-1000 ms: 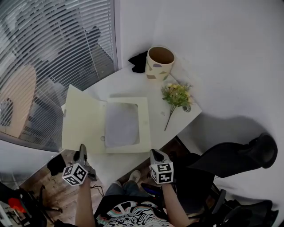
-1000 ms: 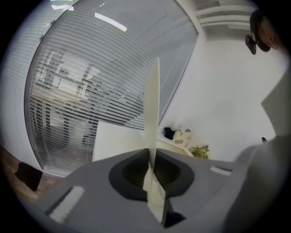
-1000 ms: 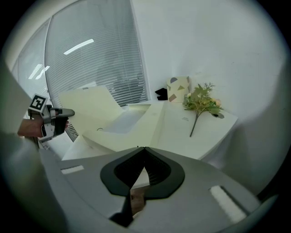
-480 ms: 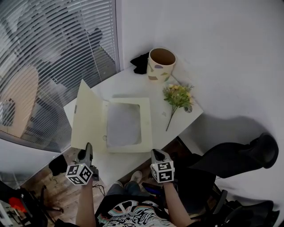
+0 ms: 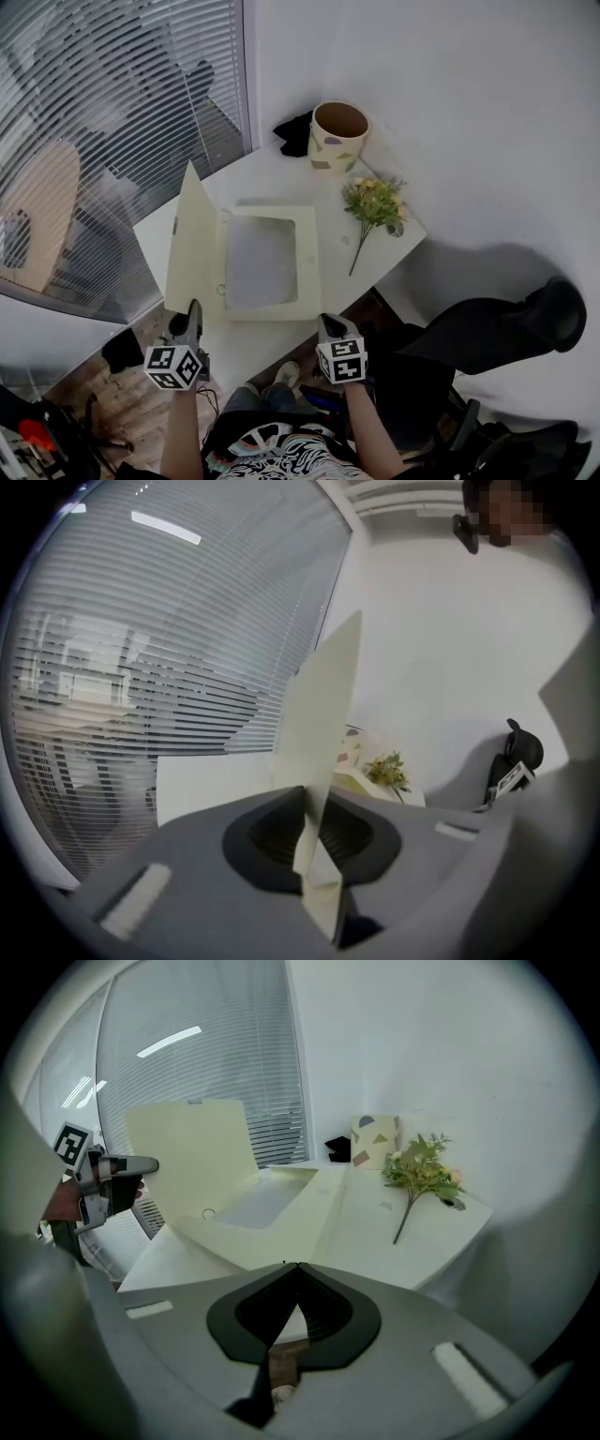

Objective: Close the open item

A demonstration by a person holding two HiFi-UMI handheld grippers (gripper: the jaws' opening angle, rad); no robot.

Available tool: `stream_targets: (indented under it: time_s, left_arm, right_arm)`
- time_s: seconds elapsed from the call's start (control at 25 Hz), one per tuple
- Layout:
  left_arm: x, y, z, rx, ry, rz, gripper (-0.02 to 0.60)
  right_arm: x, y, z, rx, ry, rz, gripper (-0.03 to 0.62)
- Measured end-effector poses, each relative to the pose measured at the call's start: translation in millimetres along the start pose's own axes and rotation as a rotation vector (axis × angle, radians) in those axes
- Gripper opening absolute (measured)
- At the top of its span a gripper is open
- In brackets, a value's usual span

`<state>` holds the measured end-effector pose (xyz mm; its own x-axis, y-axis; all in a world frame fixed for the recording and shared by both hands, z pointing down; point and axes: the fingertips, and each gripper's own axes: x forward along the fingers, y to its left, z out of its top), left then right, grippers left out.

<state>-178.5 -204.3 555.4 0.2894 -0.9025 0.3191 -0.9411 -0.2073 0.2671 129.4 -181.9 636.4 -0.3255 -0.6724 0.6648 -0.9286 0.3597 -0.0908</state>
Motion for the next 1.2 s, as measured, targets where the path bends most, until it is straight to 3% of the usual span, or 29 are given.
stream_targets:
  time_s: [0.48,1.2]
  left_arm:
    - [7.8,-29.0,-1.2,0.186,0.051,-0.062,0.08]
    - [18.2,-74.9,-11.0,0.354,0.112,-0.15,0.092]
  right_arm:
    - [-0.7,0.8,0.2,0.038,-0.005,0.018,-0.002]
    - [-1.6,2.7,-0.4,0.042,-0.011,0.044,-0.002]
